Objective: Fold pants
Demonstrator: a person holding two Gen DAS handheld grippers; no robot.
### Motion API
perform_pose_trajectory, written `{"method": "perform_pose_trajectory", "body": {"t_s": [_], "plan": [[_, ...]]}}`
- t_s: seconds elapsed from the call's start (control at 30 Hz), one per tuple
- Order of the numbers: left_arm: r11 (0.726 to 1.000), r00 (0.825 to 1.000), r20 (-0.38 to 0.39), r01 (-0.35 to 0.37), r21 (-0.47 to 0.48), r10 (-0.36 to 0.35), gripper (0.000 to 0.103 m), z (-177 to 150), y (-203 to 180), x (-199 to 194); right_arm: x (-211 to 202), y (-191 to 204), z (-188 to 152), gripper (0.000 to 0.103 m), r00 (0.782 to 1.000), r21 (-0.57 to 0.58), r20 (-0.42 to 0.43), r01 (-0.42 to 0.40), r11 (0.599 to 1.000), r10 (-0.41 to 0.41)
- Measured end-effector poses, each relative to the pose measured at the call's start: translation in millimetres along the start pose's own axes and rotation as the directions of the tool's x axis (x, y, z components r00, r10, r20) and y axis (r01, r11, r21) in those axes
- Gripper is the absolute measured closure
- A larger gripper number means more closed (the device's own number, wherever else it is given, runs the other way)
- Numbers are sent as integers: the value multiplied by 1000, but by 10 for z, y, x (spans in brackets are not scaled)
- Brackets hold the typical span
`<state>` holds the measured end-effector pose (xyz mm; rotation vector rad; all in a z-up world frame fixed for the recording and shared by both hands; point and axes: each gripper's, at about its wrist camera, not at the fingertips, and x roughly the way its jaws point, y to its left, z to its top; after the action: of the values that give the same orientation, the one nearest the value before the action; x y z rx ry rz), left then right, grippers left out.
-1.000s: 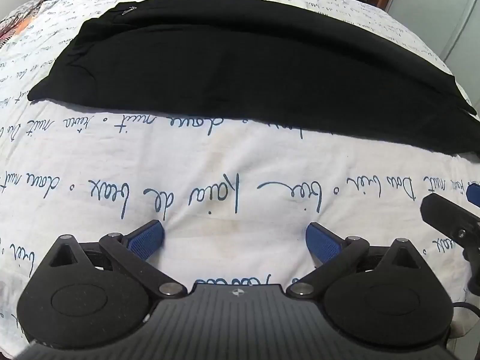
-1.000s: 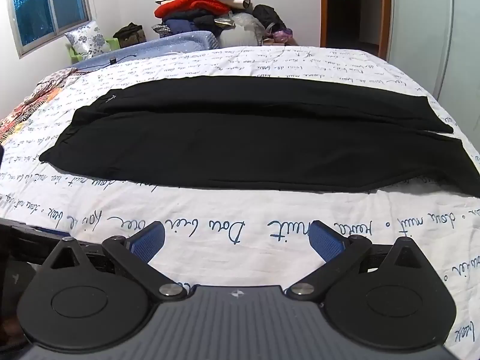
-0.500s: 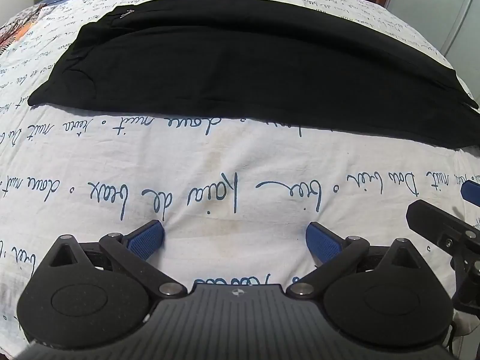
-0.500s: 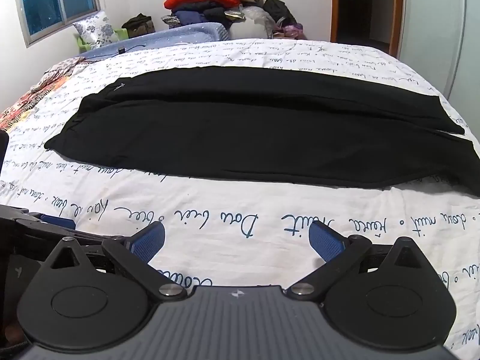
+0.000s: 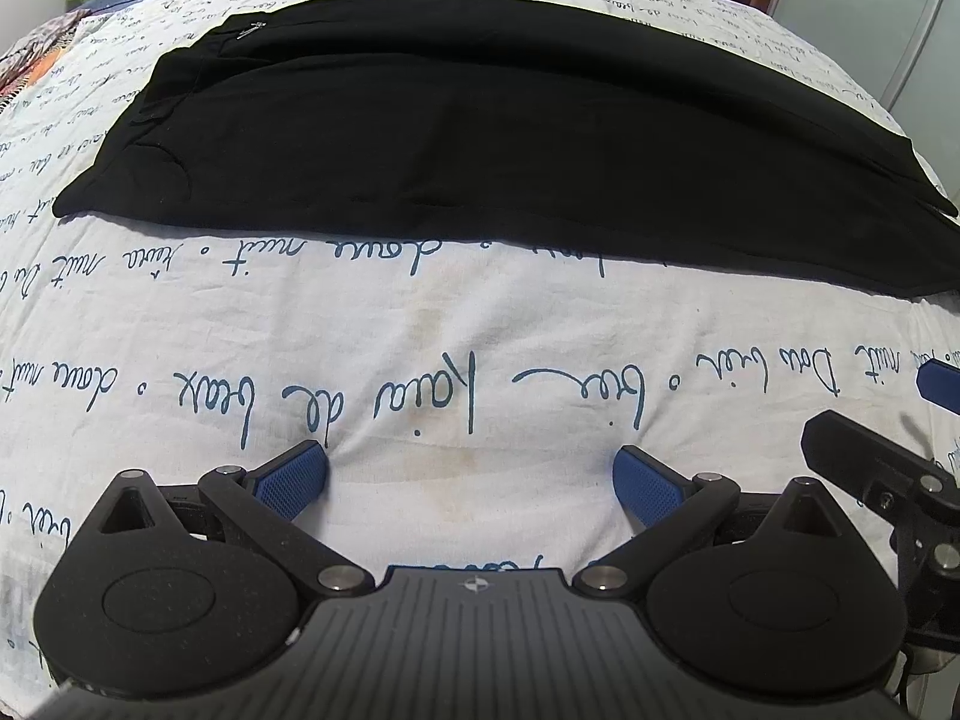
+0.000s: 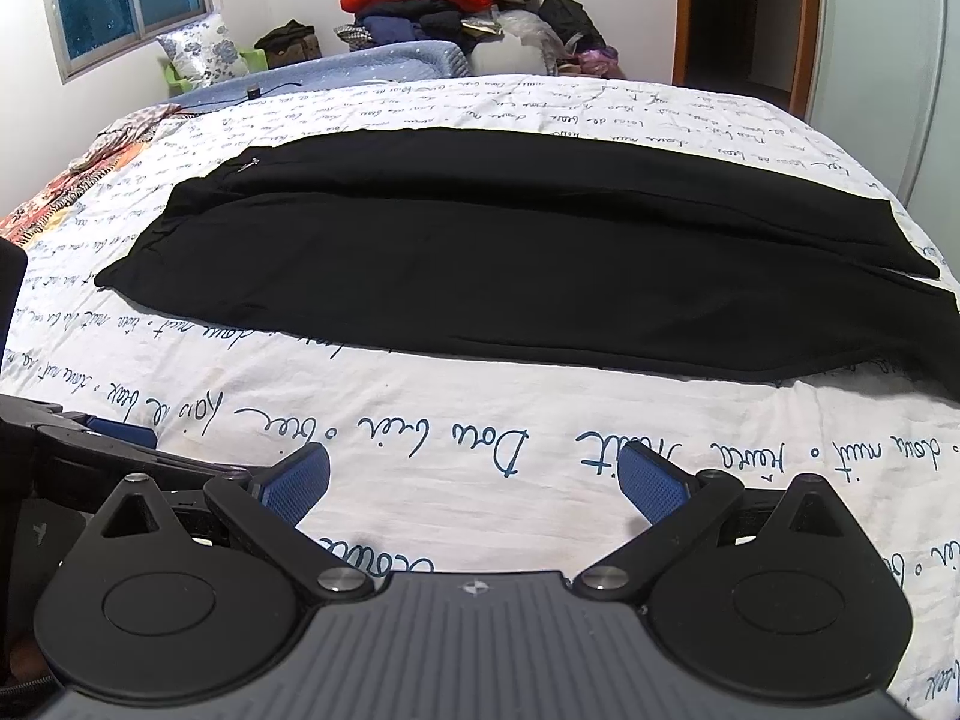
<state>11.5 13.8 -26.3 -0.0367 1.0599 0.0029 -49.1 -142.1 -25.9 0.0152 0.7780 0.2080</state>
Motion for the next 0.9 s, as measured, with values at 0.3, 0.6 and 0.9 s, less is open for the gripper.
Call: {"method": "perform_pose_trajectory", "body": {"t_s": [0.3, 0.6, 0.9], "plan": [[1000, 1000, 17, 0, 0, 0, 0, -5, 17, 45, 55, -17, -6, 0, 1000, 3, -14, -10, 1000, 10], [1000, 1000, 17, -1, 0, 1, 0, 1, 13, 49, 61, 4, -2, 0, 1000, -6, -19, -9, 1000, 9], [1000, 1000, 19, -3, 2, 3, 0, 7, 7, 54, 89, 41, -9, 0, 999, -19, -32, -14, 1000, 14]]}}
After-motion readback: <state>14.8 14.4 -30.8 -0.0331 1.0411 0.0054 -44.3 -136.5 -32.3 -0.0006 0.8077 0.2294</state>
